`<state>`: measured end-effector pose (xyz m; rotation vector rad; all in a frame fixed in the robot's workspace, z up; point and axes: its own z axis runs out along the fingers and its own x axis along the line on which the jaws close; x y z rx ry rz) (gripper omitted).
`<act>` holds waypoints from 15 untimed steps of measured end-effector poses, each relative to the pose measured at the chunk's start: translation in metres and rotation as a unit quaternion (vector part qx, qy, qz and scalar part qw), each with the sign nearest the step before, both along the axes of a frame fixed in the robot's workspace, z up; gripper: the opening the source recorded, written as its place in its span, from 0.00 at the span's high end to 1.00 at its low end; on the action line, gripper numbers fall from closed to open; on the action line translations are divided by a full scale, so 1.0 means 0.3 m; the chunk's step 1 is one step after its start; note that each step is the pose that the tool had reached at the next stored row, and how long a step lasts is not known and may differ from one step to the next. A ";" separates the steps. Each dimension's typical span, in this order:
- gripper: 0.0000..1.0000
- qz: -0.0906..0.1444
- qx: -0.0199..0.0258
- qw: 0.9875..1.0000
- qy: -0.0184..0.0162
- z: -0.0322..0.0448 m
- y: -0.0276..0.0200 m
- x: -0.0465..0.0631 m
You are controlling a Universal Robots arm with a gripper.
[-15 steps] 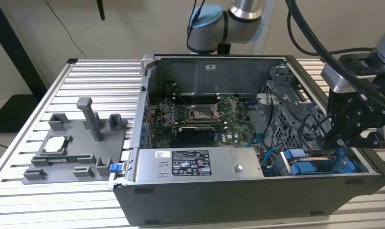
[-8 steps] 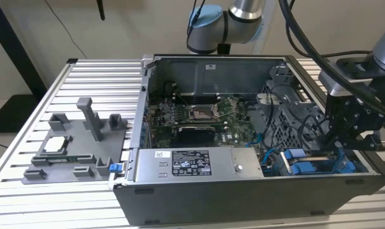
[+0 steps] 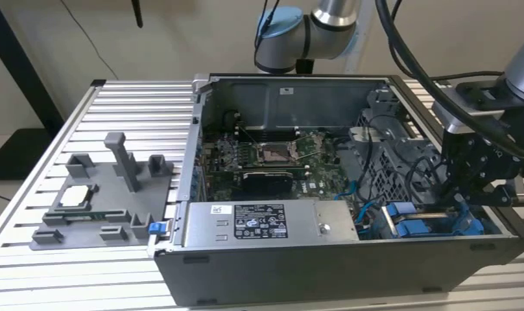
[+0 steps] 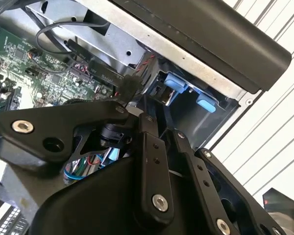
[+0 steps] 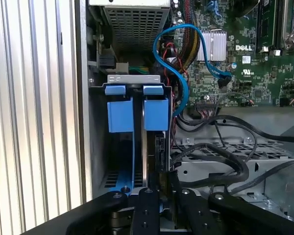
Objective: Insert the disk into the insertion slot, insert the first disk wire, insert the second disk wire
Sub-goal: 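Insert the first disk wire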
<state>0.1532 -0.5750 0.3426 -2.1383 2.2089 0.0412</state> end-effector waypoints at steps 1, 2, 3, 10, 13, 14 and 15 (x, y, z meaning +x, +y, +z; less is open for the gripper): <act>1.00 0.000 0.000 1.000 0.000 0.000 0.000 0.000; 1.00 0.000 0.000 1.000 0.000 -0.001 0.000 0.000; 1.00 0.000 0.000 1.000 -0.001 -0.001 0.000 0.000; 1.00 0.000 0.000 1.000 -0.002 -0.006 0.001 0.001; 1.00 0.000 0.000 1.000 -0.004 -0.005 0.003 0.000; 1.00 0.000 0.000 1.000 -0.005 -0.005 0.004 0.000; 1.00 0.000 0.000 1.000 -0.006 -0.005 0.005 0.000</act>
